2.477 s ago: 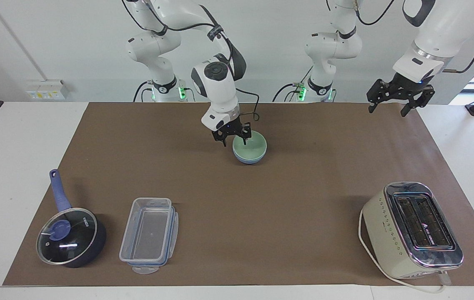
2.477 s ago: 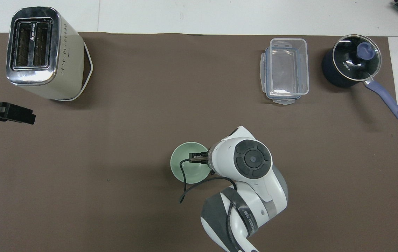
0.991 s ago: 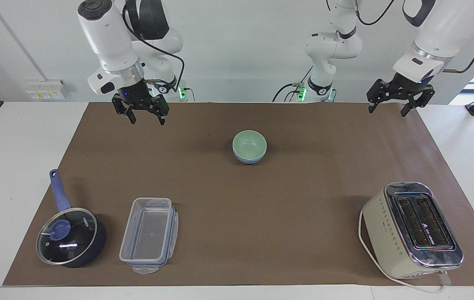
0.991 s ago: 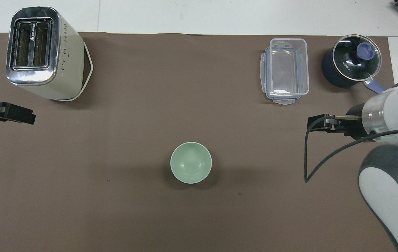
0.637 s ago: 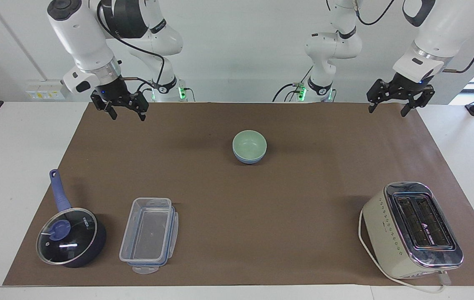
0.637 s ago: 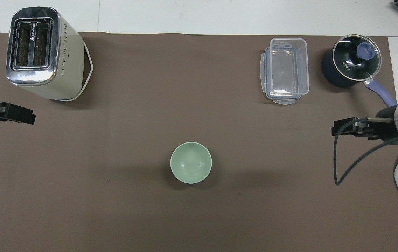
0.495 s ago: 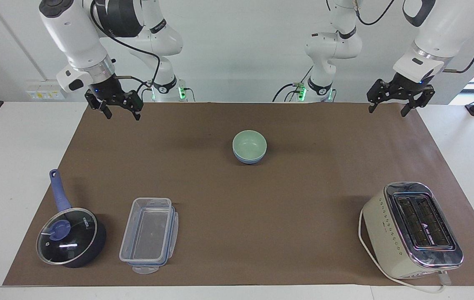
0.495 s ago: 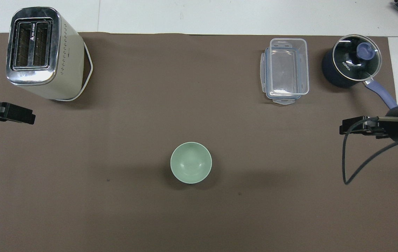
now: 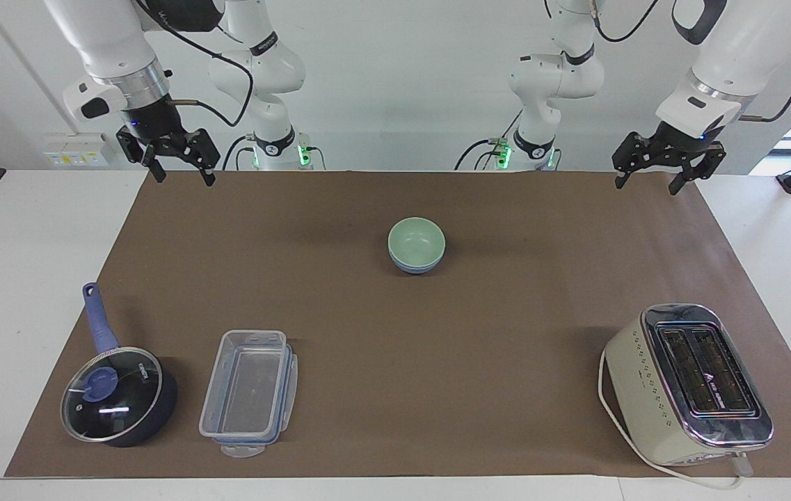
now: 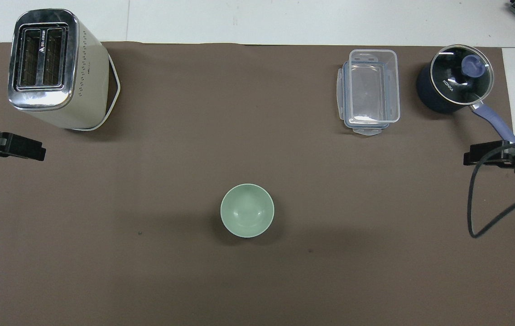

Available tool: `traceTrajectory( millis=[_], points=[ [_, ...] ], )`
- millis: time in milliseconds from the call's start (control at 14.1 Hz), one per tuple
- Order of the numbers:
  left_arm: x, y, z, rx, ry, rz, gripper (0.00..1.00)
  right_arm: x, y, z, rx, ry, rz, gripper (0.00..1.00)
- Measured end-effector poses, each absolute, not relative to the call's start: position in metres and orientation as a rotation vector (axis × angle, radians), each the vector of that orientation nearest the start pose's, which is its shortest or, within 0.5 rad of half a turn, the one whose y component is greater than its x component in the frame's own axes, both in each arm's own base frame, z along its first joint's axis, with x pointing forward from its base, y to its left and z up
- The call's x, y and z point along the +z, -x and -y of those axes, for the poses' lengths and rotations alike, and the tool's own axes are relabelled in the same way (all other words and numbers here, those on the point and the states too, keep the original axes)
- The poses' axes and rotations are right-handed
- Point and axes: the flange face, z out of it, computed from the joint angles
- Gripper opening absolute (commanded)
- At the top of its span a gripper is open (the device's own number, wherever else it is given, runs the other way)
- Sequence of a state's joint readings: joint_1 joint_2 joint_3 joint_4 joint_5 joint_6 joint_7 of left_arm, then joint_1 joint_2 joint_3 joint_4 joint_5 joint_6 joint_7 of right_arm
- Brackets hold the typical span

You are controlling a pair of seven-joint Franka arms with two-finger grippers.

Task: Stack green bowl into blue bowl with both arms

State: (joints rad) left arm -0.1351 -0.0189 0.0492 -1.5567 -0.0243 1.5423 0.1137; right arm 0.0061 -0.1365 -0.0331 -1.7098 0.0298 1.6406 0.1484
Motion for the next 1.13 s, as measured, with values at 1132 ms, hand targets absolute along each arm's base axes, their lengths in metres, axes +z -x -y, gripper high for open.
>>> traceTrajectory(
  millis=[1132],
  points=[
    [0.639, -0.544, 0.049, -0.007, 3.151, -0.317, 1.0, 0.654, -0.511, 0.031, -0.067, 3.11, -0.332, 1.0]
  ],
)
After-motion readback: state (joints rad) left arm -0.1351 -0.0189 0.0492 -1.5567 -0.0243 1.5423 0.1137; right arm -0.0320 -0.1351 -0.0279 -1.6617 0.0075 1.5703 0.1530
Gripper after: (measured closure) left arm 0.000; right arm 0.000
